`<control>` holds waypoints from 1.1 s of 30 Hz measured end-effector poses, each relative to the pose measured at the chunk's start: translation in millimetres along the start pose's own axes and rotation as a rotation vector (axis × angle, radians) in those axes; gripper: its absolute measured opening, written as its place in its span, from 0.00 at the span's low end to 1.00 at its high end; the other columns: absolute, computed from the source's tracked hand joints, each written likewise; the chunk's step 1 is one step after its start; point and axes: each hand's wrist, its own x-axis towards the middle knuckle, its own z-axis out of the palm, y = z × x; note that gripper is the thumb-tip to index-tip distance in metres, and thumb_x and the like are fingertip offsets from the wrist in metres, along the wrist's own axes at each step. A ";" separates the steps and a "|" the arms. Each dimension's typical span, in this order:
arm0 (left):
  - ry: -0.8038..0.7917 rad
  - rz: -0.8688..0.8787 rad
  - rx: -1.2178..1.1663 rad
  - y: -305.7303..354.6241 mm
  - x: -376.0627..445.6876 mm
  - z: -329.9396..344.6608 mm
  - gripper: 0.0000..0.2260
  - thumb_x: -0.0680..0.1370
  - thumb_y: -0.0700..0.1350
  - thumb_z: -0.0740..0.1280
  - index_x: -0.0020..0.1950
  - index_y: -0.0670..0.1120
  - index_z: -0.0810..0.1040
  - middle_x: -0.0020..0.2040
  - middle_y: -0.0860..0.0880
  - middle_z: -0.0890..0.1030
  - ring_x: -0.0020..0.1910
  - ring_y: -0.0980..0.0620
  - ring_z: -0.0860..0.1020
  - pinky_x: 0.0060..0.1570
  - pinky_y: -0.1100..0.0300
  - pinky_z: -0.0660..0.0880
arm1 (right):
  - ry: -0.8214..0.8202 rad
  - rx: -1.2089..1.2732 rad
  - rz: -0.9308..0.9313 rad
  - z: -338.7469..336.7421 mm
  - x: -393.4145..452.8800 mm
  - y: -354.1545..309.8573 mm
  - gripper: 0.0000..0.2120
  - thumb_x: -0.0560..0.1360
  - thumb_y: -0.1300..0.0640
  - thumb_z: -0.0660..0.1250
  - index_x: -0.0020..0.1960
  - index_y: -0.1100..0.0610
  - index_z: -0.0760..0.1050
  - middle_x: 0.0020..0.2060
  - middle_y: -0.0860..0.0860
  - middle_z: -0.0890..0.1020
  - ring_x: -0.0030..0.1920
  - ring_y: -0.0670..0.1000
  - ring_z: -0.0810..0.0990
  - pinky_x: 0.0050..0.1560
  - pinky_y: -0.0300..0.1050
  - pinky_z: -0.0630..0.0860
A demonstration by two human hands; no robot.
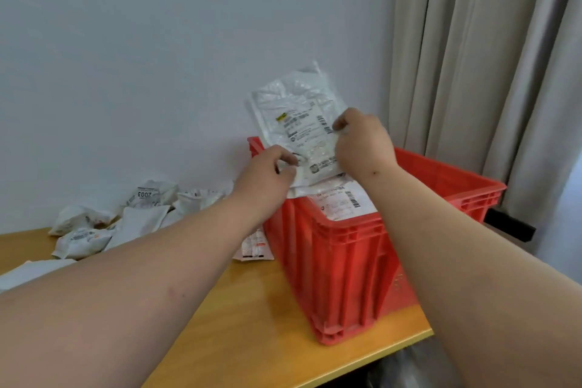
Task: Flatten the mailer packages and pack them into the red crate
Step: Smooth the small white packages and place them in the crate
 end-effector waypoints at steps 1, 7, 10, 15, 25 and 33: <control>-0.075 0.031 0.059 7.2 5.0 13.1 0.08 0.80 0.43 0.64 0.56 0.52 0.79 0.42 0.52 0.77 0.37 0.53 0.74 0.38 0.58 0.71 | 0.005 -0.041 0.037 -6.6 3.7 14.7 0.19 0.75 0.66 0.56 0.61 0.52 0.76 0.58 0.57 0.76 0.46 0.57 0.73 0.47 0.47 0.71; -0.566 0.105 0.469 52.9 24.3 77.6 0.19 0.81 0.44 0.62 0.73 0.52 0.72 0.71 0.50 0.73 0.67 0.50 0.73 0.58 0.65 0.67 | -0.039 -0.325 0.234 -32.6 7.2 82.2 0.17 0.74 0.62 0.59 0.60 0.52 0.78 0.57 0.55 0.74 0.58 0.60 0.75 0.61 0.54 0.65; -0.726 0.133 0.617 71.2 26.6 97.0 0.20 0.81 0.43 0.60 0.74 0.48 0.70 0.71 0.48 0.73 0.69 0.48 0.71 0.64 0.62 0.67 | -0.050 -0.452 0.280 -33.5 6.3 97.6 0.14 0.75 0.56 0.58 0.58 0.55 0.77 0.49 0.53 0.71 0.57 0.59 0.73 0.60 0.54 0.63; -0.838 0.115 0.647 83.6 27.2 117.8 0.18 0.83 0.42 0.56 0.73 0.46 0.71 0.72 0.47 0.71 0.71 0.47 0.68 0.68 0.59 0.65 | -0.124 -0.605 0.368 -34.0 10.5 111.0 0.17 0.74 0.48 0.60 0.58 0.55 0.75 0.48 0.54 0.67 0.54 0.58 0.70 0.61 0.55 0.60; -0.858 0.142 0.667 76.7 30.1 114.9 0.22 0.84 0.51 0.54 0.78 0.48 0.63 0.77 0.47 0.64 0.75 0.47 0.62 0.70 0.57 0.59 | -0.474 -0.926 0.405 -20.4 11.5 113.5 0.27 0.75 0.39 0.58 0.72 0.46 0.68 0.73 0.54 0.63 0.71 0.61 0.61 0.71 0.61 0.52; -0.846 0.176 1.050 53.4 30.9 87.6 0.17 0.84 0.47 0.55 0.70 0.44 0.72 0.68 0.43 0.74 0.64 0.44 0.74 0.49 0.57 0.67 | -0.848 -0.887 0.386 -6.7 12.0 91.4 0.17 0.78 0.46 0.62 0.65 0.48 0.71 0.62 0.52 0.80 0.64 0.58 0.71 0.71 0.65 0.56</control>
